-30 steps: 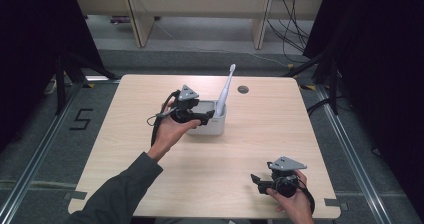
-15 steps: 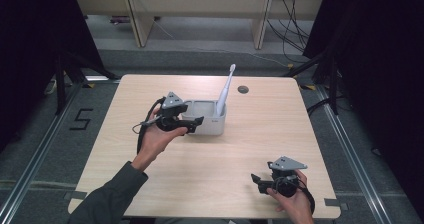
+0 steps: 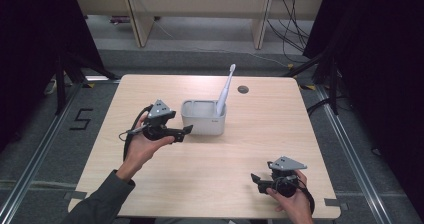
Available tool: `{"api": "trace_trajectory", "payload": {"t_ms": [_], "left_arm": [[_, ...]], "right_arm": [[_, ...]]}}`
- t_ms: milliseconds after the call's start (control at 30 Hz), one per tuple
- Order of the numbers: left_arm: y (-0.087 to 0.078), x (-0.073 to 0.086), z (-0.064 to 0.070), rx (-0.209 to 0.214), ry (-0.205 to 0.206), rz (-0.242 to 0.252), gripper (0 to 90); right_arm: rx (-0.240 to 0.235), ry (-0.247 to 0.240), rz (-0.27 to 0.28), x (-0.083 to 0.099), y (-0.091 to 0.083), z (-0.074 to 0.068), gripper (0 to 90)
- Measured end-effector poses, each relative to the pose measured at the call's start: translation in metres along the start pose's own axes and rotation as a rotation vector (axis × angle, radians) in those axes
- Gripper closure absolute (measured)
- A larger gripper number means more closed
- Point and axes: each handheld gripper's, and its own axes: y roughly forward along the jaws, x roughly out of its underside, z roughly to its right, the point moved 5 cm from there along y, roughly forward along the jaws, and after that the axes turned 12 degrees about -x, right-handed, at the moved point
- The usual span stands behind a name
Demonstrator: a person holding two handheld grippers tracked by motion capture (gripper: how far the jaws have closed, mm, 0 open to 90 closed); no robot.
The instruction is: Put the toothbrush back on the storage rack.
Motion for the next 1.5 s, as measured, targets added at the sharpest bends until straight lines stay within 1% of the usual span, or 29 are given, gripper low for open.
{"api": "trace_trajectory", "payload": {"t_ms": [67,100,133,167,400,467,500,633,667,700,800,833,867,900,933,967,1000,1067,1100,1133,1167,1200,1233,1267,1300,1333,1467,1500], "left_arm": [[-0.001,0.005,0.001,0.003,0.004,0.000,18.7],[-0.002,0.008,0.001,0.004,0.014,-0.008,18.4],[-0.003,0.009,0.002,0.008,0.007,-0.007,18.3],[-0.003,0.011,0.002,0.010,0.012,-0.008,18.3],[-0.010,0.015,0.004,0.016,0.024,0.004,18.2],[-0.013,0.017,0.005,0.018,0.031,0.006,18.1],[-0.015,0.019,0.006,0.018,0.036,0.005,18.0],[-0.019,0.025,0.006,0.018,0.035,0.008,18.0],[-0.020,0.026,0.006,0.027,0.041,0.005,18.0],[-0.021,0.028,0.006,0.021,0.042,0.000,17.9],[-0.024,0.034,0.005,0.034,0.038,0.002,17.4],[-0.026,0.037,0.004,0.027,0.038,-0.006,17.2],[-0.026,0.037,0.004,0.027,0.038,-0.006,17.1],[-0.028,0.039,0.003,0.026,0.035,-0.007,17.1],[-0.028,0.041,0.002,0.033,0.034,-0.005,17.1],[-0.030,0.043,0.001,0.025,0.031,-0.008,17.0],[-0.031,0.044,-0.001,0.025,0.045,-0.016,17.0],[-0.032,0.047,-0.001,0.023,0.028,-0.013,16.9],[-0.033,0.049,-0.003,0.023,0.039,-0.018,16.9],[-0.033,0.050,-0.003,0.025,0.029,-0.015,16.9],[-0.035,0.052,-0.003,0.019,0.032,-0.023,17.0],[-0.035,0.054,-0.004,0.021,0.034,-0.022,16.9],[-0.036,0.055,-0.004,0.018,0.028,-0.019,16.9],[-0.038,0.057,-0.004,0.022,0.030,-0.023,16.8],[-0.039,0.059,-0.005,0.017,0.031,-0.025,16.8],[-0.040,0.060,-0.005,0.021,0.030,-0.020,16.8],[-0.045,0.070,-0.005,0.023,0.030,-0.019,16.8],[-0.045,0.074,-0.005,0.026,0.028,-0.019,16.7]], "right_arm": [[0.001,-0.001,0.000,0.000,0.000,0.000,24.8],[0.002,-0.001,0.000,0.000,0.000,0.000,24.8],[0.003,-0.005,0.001,0.000,0.000,0.000,24.8],[0.001,-0.002,0.000,0.000,0.000,0.000,24.8],[0.001,-0.001,0.000,0.000,0.000,0.000,24.8],[0.009,-0.007,0.003,0.000,-0.001,0.001,24.8],[0.009,-0.008,0.005,0.000,-0.001,0.001,24.8],[0.010,-0.008,0.006,0.000,-0.001,0.000,24.8],[0.010,-0.007,0.006,0.000,-0.001,0.000,24.8],[0.010,-0.008,0.006,0.000,0.000,0.000,24.8],[0.010,-0.002,0.005,0.000,-0.001,0.000,24.8],[0.009,0.006,0.005,0.000,-0.001,-0.001,24.8],[0.009,0.006,0.005,0.000,-0.001,-0.001,24.8],[0.011,-0.006,0.006,0.000,-0.001,0.000,24.8],[0.009,-0.006,0.005,0.000,0.000,0.000,24.8],[0.004,0.005,0.000,0.000,0.000,-0.001,24.8],[-0.003,0.038,-0.007,0.001,0.000,-0.004,24.8],[0.003,0.000,-0.002,0.000,0.000,-0.001,24.8],[-0.001,0.002,-0.002,0.000,0.000,-0.001,24.8],[-0.002,0.004,-0.003,0.000,0.000,-0.001,24.8],[-0.002,0.001,-0.002,0.000,0.000,-0.001,24.8],[-0.002,0.028,-0.003,0.001,0.000,-0.003,24.8],[0.010,0.017,0.001,0.001,0.000,-0.002,24.8],[0.013,-0.005,0.005,0.000,-0.001,0.000,24.8],[0.007,-0.008,0.002,0.000,-0.001,0.000,24.8],[0.017,-0.016,0.004,0.000,-0.001,0.001,24.8],[0.019,-0.012,0.006,0.000,-0.001,0.000,24.8],[0.002,0.017,0.010,0.000,0.000,-0.002,24.8]]}}
